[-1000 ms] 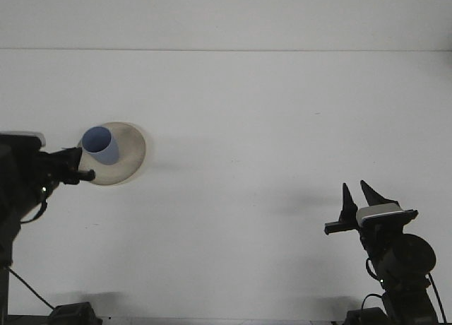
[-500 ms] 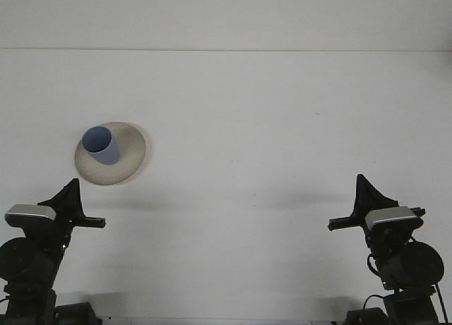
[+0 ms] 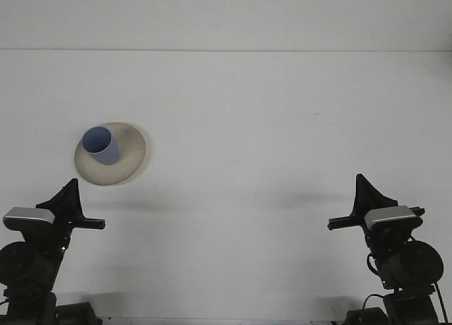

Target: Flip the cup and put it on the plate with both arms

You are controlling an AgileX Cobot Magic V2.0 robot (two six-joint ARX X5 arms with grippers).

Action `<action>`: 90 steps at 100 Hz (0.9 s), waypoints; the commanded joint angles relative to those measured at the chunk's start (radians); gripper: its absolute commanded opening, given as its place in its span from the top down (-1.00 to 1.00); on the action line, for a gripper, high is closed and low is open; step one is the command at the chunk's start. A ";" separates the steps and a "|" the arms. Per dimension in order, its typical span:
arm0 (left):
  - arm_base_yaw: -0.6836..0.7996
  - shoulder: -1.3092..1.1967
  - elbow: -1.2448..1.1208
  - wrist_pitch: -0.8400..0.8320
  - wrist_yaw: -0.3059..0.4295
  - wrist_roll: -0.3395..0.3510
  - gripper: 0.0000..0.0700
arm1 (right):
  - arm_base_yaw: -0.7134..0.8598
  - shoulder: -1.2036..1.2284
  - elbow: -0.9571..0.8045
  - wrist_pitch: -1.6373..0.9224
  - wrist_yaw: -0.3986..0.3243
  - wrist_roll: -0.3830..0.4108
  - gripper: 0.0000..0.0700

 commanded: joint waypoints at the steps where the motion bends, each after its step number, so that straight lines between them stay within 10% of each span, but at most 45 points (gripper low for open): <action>1: 0.002 0.003 0.013 0.011 -0.005 -0.005 0.96 | 0.001 0.000 0.004 0.010 0.001 0.013 1.00; 90: -0.080 -0.351 -0.523 0.270 -0.115 -0.012 0.96 | 0.001 0.000 0.004 0.010 0.001 0.013 1.00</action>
